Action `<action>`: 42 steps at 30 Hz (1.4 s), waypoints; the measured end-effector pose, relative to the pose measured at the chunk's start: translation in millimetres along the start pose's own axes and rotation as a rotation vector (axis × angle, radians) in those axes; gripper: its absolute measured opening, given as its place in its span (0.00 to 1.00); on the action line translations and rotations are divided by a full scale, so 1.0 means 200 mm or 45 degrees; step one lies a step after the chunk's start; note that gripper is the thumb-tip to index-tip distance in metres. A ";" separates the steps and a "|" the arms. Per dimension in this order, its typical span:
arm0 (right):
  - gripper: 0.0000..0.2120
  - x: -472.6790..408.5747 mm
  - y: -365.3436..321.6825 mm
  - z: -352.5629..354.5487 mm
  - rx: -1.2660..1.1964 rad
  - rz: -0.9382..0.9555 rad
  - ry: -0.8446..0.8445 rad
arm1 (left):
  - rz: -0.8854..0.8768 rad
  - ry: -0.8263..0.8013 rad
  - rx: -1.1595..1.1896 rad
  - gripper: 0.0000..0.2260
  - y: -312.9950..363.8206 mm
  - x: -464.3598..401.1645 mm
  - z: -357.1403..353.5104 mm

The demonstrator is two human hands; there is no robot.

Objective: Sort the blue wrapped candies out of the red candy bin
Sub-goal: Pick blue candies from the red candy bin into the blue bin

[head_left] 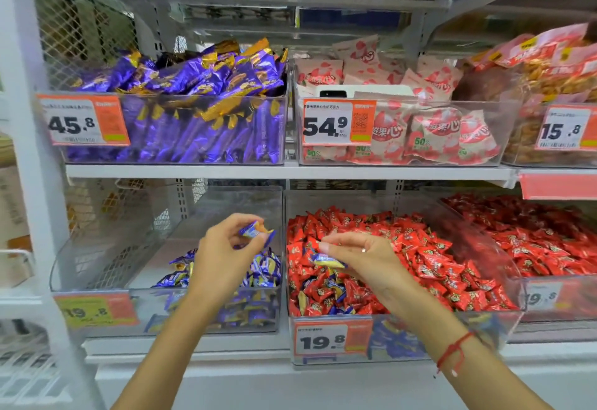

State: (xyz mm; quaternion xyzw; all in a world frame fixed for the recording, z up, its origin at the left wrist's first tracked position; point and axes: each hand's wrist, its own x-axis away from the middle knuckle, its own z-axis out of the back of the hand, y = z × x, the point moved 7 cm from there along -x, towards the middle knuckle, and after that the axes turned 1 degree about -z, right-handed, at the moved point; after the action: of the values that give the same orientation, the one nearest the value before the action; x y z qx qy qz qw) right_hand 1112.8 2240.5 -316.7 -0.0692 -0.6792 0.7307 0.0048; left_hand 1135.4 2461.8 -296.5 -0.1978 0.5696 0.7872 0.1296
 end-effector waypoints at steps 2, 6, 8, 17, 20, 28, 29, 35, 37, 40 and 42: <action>0.03 -0.02 -0.06 -0.07 0.058 0.123 0.077 | 0.088 0.056 -0.133 0.08 -0.10 -0.03 0.09; 0.03 -0.13 -0.19 -0.32 0.372 0.485 0.157 | 0.168 0.108 -0.272 0.07 -0.20 -0.05 0.15; 0.06 -0.19 -0.18 -0.45 0.620 0.482 0.033 | 0.161 0.075 -0.339 0.11 -0.22 -0.05 0.13; 0.11 0.07 -0.24 -0.23 0.855 0.582 -0.008 | -0.070 0.160 -0.443 0.12 0.01 0.02 0.02; 0.10 0.11 -0.20 0.08 0.845 0.512 0.150 | -0.249 0.060 -0.299 0.12 0.15 0.08 -0.14; 0.14 0.19 -0.03 0.84 1.209 0.376 0.789 | -0.515 -0.737 -0.416 0.17 0.27 0.13 -0.76; 0.16 0.21 0.01 0.88 1.261 0.390 0.835 | -0.553 -0.854 -0.487 0.17 0.28 0.13 -0.87; 0.27 0.23 0.23 0.95 1.322 0.259 0.756 | -0.943 -1.342 -1.021 0.25 0.31 0.19 -1.45; 0.28 0.22 0.25 0.95 1.333 0.229 0.736 | -0.944 -1.427 -1.114 0.26 0.23 0.20 -1.54; 0.29 0.22 0.25 0.96 1.328 0.187 0.740 | -0.915 -1.421 -1.072 0.26 0.16 0.15 -1.55; 0.28 0.22 0.24 0.95 1.319 0.215 0.753 | -0.893 -1.394 -1.095 0.25 0.14 0.10 -1.52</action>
State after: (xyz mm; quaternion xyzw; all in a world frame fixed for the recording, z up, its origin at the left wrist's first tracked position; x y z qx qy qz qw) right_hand 1052.8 2052.4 -354.8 -0.3118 -0.1970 0.9141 0.1685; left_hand 1156.1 2164.5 -364.4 0.0176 -0.0265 0.8375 0.5455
